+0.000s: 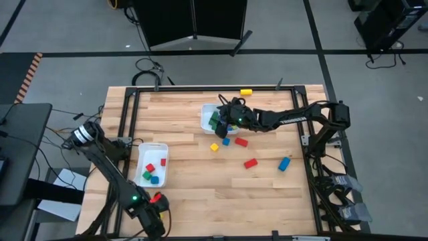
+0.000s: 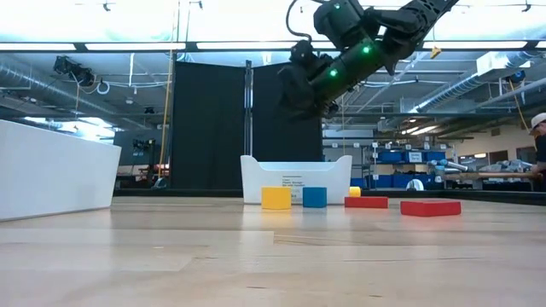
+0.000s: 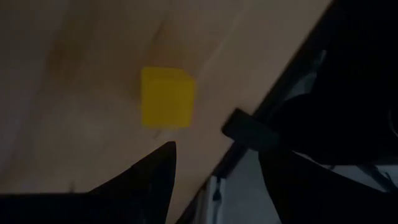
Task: Sort blocks by size
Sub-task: Put the square yellow block into the bottom white bin
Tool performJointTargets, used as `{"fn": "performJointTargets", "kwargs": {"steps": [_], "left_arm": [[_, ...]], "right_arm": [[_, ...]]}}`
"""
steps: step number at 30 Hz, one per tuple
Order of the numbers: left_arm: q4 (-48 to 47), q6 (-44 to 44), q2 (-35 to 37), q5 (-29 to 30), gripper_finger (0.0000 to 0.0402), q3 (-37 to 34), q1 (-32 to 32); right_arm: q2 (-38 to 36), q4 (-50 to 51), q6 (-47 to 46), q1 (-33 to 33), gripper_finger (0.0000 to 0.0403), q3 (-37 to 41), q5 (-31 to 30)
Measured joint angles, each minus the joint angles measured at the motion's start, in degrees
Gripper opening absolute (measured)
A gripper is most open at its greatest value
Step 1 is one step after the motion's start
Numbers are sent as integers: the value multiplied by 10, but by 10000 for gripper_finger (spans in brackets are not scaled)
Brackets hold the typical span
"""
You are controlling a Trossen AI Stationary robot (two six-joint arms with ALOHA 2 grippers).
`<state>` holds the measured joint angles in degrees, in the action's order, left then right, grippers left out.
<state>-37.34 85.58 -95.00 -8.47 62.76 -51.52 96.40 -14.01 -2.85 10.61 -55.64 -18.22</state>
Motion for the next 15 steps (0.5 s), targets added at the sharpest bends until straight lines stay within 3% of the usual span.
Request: {"fn": "performJointTargets", "kwargs": {"steps": [15], "left_arm": [[-26, 0, -26, 15, 236, 0, 1]], "right_arm": [[0, -1, -2, -8, 272, 0, 5]]}}
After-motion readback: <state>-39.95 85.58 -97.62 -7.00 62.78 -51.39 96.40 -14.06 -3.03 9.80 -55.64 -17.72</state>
